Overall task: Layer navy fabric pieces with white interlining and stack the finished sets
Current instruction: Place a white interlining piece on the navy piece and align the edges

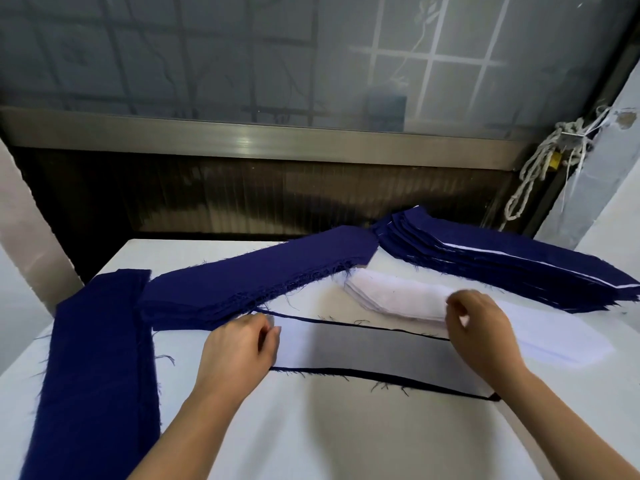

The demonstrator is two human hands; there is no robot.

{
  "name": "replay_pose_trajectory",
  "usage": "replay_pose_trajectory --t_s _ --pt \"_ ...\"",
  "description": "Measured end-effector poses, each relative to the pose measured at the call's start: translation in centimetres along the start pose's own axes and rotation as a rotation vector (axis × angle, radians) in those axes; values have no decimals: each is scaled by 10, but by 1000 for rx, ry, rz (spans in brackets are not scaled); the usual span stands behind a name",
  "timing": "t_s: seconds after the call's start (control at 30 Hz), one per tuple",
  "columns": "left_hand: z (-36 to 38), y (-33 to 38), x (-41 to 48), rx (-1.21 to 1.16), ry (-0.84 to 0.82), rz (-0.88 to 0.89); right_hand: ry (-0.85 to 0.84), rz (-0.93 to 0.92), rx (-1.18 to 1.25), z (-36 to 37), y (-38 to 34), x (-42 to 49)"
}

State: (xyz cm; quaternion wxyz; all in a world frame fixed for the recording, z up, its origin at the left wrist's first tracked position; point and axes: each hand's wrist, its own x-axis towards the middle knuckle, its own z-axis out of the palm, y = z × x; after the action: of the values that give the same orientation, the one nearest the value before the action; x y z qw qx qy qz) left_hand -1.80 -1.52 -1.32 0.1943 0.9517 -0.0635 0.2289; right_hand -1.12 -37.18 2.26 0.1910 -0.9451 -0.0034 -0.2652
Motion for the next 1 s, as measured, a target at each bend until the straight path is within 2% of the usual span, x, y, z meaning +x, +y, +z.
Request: replay_pose_trajectory --t_s 0.13,0.3,0.47,0.57,0.83,1.0 --pt "0 -1 -1 4 -19 -2 -146 -67 125 23 -30 47" --pt "1 -3 -2 -8 -15 -25 -439 156 128 58 -45 73" --pt "4 -3 -1 -27 -27 -39 -443 82 -90 72 -47 77" --pt "4 -5 -1 -44 -26 -43 -484 121 -114 75 -46 81" --pt "3 -4 -1 -51 -32 -43 -509 360 251 67 -34 81" --pt "1 -3 -2 -56 -43 -44 -477 415 391 54 -36 77"
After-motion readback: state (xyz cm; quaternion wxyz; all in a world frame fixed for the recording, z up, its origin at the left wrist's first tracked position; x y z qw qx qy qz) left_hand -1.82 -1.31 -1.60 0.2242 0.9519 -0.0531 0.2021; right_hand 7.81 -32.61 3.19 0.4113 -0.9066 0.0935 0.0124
